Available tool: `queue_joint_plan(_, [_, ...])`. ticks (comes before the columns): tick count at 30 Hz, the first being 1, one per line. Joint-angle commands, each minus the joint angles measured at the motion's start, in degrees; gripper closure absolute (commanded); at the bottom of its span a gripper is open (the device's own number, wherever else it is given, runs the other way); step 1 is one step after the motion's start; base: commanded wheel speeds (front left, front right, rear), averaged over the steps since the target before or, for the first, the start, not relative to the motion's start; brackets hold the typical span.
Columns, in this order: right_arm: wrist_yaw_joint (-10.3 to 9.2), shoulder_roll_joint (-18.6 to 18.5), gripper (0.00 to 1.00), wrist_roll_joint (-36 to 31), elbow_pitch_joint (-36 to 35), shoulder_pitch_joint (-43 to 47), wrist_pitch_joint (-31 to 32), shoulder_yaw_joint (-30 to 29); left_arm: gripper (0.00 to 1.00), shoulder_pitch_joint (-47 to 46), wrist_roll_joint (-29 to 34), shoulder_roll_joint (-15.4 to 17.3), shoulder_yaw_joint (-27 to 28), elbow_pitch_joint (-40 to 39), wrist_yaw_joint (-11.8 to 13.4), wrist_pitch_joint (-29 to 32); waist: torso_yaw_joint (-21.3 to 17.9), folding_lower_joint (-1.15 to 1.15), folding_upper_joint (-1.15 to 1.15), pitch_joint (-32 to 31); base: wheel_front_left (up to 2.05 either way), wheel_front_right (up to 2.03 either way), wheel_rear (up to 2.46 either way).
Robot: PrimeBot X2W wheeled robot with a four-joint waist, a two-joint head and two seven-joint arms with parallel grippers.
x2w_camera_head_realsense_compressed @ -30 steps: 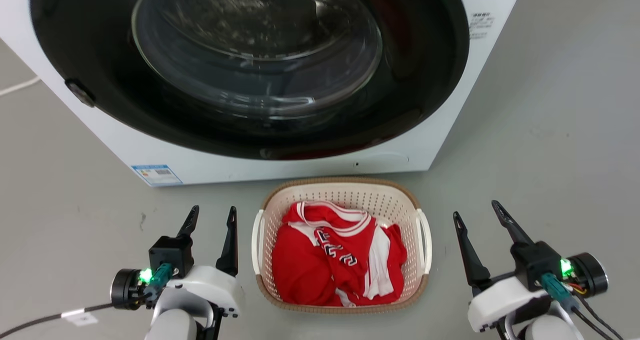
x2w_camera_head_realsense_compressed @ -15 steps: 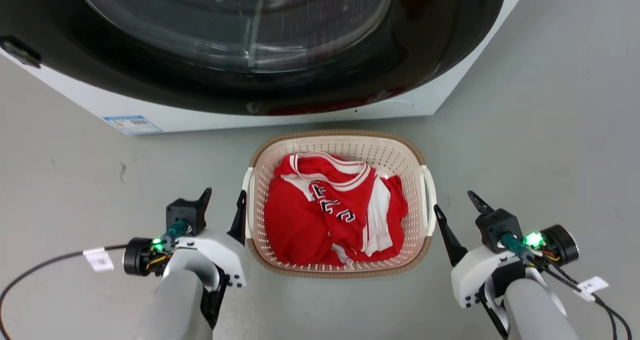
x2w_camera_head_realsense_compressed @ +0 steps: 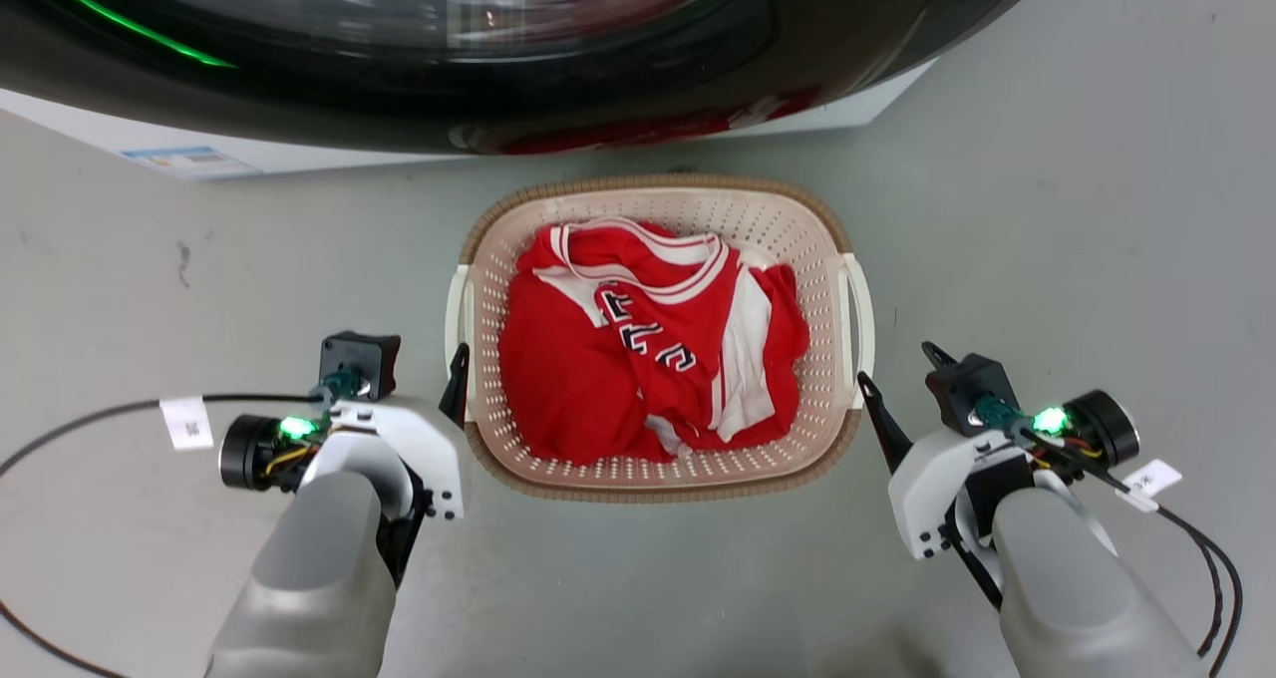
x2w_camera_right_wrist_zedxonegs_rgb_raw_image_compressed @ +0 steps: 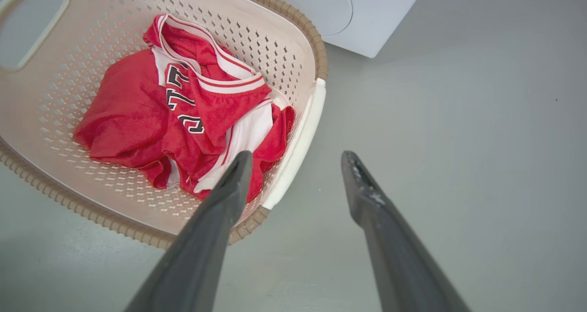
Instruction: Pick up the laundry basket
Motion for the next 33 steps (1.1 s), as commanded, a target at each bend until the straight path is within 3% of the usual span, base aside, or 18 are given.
queue_joint_plan(1, [-0.04,-0.1,0.0,-0.2,0.9,-1.5,-0.1,0.2,0.0,-1.6,-0.2,0.3,-0.4,0.9,-0.1,-0.1,-0.2,-0.01,0.0,1.4,0.0,0.0,0.0])
queue_joint_plan(15, [-0.04,-0.1,0.0,1.7,14.2,-13.5,-0.1,1.7,0.0,-12.0,-4.8,0.6,-6.9,10.0,-0.1,0.2,0.1,-0.01,0.0,10.3,0.0,0.0,0.0])
queue_joint_plan(33, [-0.04,-0.1,0.0,4.6,18.4,-18.4,0.1,4.1,0.0,-15.8,-9.8,0.6,-14.1,12.1,-0.2,1.2,0.5,-0.01,0.0,14.5,0.0,0.0,0.0])
